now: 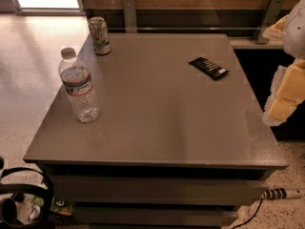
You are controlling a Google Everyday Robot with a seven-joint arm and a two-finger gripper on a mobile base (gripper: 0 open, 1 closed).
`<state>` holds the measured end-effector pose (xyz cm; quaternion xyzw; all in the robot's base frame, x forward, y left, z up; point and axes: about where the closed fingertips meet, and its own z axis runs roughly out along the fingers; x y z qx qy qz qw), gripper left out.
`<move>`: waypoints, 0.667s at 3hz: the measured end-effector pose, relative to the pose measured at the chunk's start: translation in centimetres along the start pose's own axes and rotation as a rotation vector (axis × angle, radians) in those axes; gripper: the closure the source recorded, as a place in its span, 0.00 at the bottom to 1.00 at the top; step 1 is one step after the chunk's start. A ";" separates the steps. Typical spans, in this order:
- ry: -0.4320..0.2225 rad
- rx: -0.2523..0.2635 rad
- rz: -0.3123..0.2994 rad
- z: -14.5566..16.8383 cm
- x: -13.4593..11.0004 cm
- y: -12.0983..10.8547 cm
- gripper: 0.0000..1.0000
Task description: Move rxbar chocolate near water bottle
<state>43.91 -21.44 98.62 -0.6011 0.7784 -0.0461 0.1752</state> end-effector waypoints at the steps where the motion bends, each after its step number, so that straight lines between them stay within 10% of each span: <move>1: 0.000 0.001 0.000 0.0 0.0 0.0 0.00; 2: -0.039 0.031 0.128 1.0 1.8 -3.6 0.00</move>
Offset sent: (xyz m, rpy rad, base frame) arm 0.0962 -0.0788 -0.0125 0.2067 -0.0475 -0.3399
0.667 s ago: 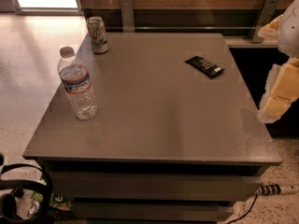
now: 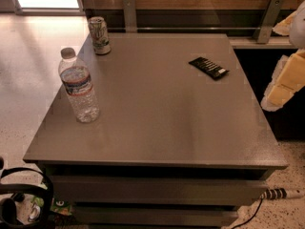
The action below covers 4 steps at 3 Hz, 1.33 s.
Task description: Move rxbar chocolate near water bottle
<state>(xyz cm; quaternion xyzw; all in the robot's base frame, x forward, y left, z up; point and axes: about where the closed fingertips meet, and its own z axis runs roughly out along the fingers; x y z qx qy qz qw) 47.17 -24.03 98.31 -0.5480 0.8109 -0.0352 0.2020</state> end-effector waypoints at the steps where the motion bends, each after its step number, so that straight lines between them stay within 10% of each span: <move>1: -0.098 0.029 0.177 1.8 2.7 -5.0 0.00; 3: -0.404 0.111 0.429 3.9 6.0 -11.1 0.00; 4: -0.453 0.137 0.456 3.8 6.0 -12.0 0.00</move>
Offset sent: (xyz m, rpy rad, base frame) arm 0.1136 -0.1333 -0.0141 0.5608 -0.2302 -0.4077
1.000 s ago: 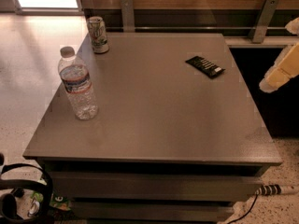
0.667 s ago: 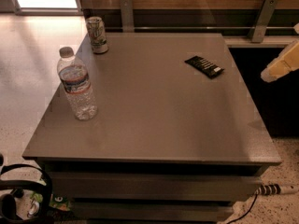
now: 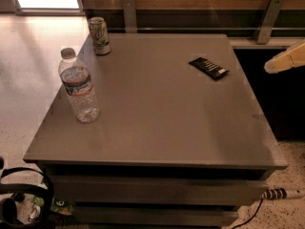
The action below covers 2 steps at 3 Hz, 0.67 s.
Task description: Move rxbar chocolate near water bottle
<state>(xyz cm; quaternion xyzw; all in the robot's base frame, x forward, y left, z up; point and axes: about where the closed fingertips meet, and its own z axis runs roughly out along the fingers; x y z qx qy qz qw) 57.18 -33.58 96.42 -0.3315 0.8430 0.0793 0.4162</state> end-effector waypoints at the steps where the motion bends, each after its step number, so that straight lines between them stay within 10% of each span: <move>1: 0.000 0.000 0.000 0.0 0.0 0.0 0.00; 2: -0.043 0.018 -0.013 2.3 -1.3 -0.8 0.00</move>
Offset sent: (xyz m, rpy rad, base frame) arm 0.0750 0.0228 -0.0094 0.0315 -0.1468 -0.0059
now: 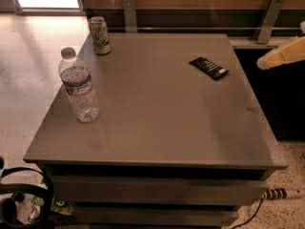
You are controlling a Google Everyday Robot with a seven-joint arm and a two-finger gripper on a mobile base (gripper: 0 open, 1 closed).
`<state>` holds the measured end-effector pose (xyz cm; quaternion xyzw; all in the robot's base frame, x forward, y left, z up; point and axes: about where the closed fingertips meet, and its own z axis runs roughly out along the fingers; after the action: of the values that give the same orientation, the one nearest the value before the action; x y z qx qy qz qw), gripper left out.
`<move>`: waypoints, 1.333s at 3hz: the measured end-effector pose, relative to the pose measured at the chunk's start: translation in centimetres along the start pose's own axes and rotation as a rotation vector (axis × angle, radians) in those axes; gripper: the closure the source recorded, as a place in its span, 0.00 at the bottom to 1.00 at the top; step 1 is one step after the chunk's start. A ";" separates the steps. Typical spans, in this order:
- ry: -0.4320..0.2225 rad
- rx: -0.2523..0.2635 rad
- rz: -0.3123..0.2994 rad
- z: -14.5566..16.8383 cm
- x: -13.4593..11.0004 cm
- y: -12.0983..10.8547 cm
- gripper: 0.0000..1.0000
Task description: Move rxbar chocolate near water bottle
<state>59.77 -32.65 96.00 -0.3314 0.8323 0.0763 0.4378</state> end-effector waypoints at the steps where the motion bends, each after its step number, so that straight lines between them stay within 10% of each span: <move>1: -0.081 0.011 0.010 3.3 -1.0 -1.3 0.00; 4: -0.124 -0.022 0.059 13.9 0.3 -1.0 0.00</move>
Offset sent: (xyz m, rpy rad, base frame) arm 0.0938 0.0285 -0.0449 0.1383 -0.1518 -0.0134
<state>69.71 -27.73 87.53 -0.3061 0.8121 0.1186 0.4824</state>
